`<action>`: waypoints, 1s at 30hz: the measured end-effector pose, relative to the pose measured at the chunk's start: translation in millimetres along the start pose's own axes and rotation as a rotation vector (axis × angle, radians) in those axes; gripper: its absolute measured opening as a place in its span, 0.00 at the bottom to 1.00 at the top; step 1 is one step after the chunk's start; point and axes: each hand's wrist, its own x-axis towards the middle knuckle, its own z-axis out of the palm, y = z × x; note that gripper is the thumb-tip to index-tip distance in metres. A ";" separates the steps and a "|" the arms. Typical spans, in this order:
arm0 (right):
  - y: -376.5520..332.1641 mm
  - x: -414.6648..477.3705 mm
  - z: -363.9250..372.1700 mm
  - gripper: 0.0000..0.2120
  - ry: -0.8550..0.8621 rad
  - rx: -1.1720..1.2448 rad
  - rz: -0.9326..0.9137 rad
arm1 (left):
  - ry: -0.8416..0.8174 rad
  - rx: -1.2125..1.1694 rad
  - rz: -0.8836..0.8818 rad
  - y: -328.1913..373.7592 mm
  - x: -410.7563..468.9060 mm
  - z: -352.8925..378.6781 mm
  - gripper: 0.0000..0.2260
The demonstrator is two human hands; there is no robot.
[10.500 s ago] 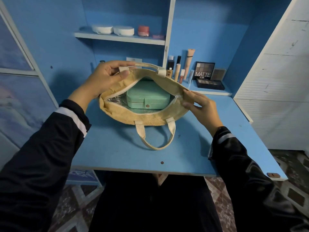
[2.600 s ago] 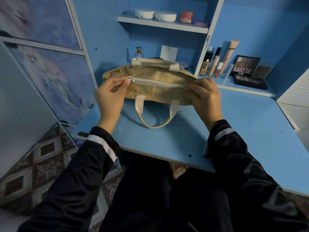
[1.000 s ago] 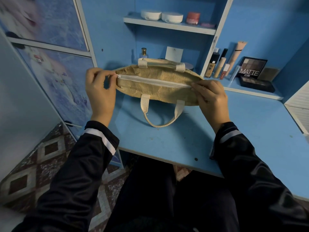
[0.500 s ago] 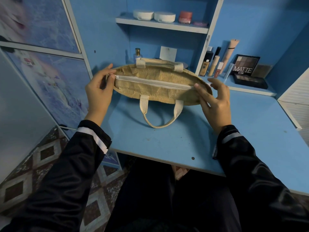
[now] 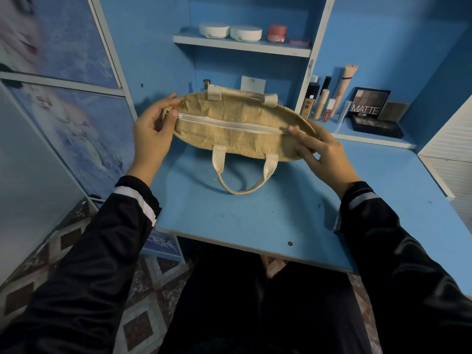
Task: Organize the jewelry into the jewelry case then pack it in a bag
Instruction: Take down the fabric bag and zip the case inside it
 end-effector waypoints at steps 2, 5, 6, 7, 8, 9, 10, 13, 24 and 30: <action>-0.1 4.0 3.0 0.15 -0.029 0.005 0.043 | -0.010 -0.004 -0.001 1.4 1.3 -0.5 0.09; -1.2 5.7 6.5 0.14 -0.005 0.038 0.069 | -0.015 -0.023 -0.021 0.7 0.9 -2.0 0.09; -1.9 4.4 6.9 0.14 0.000 0.064 0.065 | -0.011 -0.027 -0.033 0.4 0.3 -2.2 0.09; -3.4 2.2 6.5 0.15 0.006 0.091 0.064 | -0.007 -0.027 -0.040 0.7 -0.3 -2.2 0.09; -3.9 -0.8 6.0 0.16 0.016 0.112 0.069 | -0.005 -0.029 -0.046 0.8 -0.4 -1.9 0.09; -4.7 -4.7 4.7 0.17 0.032 0.126 0.081 | -0.005 -0.033 -0.053 1.0 -0.4 -1.4 0.09; -5.4 -8.9 2.7 0.19 0.044 0.139 0.099 | -0.007 -0.039 -0.061 1.0 0.0 -1.3 0.09; -6.5 -19.8 -4.6 0.30 -0.010 0.155 0.108 | -0.010 -0.049 -0.069 0.4 2.4 -2.0 0.09; 1.5 -14.2 -9.6 0.26 0.033 0.119 0.097 | -0.034 0.004 -0.025 12.3 5.1 1.0 0.09; -3.2 -7.5 -40.3 0.21 0.154 0.158 0.123 | -0.050 0.040 0.002 37.1 20.0 8.4 0.10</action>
